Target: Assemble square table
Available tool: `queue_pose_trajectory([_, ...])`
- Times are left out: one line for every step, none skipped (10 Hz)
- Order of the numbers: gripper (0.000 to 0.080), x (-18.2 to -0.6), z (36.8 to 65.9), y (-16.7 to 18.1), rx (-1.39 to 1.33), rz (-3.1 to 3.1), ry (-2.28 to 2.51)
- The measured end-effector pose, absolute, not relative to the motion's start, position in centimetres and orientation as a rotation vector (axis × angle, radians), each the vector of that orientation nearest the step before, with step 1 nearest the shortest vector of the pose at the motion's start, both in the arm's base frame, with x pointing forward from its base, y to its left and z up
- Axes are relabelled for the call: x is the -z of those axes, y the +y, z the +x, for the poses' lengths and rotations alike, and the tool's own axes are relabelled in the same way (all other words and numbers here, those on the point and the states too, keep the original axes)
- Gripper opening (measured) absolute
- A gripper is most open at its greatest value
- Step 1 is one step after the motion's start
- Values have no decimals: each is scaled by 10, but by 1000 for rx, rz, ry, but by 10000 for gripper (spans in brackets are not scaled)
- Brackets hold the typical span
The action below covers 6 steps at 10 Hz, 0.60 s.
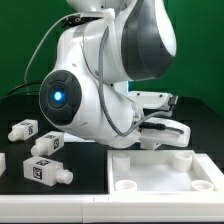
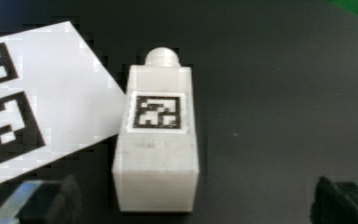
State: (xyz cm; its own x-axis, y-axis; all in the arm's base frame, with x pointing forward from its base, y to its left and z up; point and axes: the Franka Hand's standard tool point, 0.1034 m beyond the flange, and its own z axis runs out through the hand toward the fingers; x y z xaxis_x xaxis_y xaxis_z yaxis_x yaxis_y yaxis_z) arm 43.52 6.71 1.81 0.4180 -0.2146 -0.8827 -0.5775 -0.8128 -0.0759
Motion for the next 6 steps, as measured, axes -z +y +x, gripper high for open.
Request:
queue_pose_trajectory([649,-13,423,71,-1375,-2310,683])
queue_pose_trajectory([649,-11,417,74,-1394,-2305,681])
queue_pose_trajectory([649,-11,419,73,-1389,-2306,682])
queue_pose_trajectory([623,-11,418,73,-1390,-2305,682])
queue_pose_trajectory([623,-11,418,73,-1391,-2305,682])
queue_pose_trajectory([451,-11,418,73,-1391,-2305,682])
